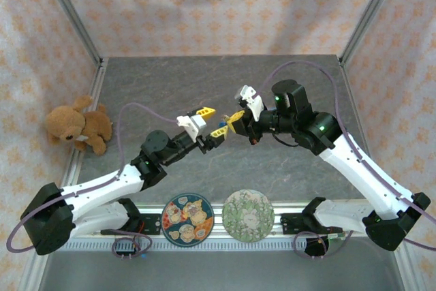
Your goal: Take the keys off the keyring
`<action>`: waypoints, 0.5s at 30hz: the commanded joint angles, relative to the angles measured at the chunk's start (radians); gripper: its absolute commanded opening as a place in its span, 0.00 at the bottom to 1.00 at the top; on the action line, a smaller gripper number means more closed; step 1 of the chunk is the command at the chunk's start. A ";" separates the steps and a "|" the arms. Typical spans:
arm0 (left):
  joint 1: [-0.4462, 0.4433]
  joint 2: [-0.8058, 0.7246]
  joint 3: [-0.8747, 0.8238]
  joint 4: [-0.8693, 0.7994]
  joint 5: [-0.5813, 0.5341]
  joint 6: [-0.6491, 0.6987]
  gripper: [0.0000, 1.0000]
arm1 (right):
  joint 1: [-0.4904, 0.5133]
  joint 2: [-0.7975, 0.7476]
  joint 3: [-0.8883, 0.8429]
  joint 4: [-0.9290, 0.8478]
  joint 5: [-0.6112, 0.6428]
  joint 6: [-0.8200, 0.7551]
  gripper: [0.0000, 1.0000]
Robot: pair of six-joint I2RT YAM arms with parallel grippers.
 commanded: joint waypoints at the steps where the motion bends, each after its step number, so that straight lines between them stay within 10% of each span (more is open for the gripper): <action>1: -0.007 0.021 0.042 0.096 0.014 0.027 0.62 | 0.004 -0.006 -0.007 0.036 -0.025 0.022 0.00; 15: -0.009 0.071 0.080 0.123 0.044 0.037 0.55 | 0.004 -0.011 -0.012 0.067 -0.033 0.041 0.00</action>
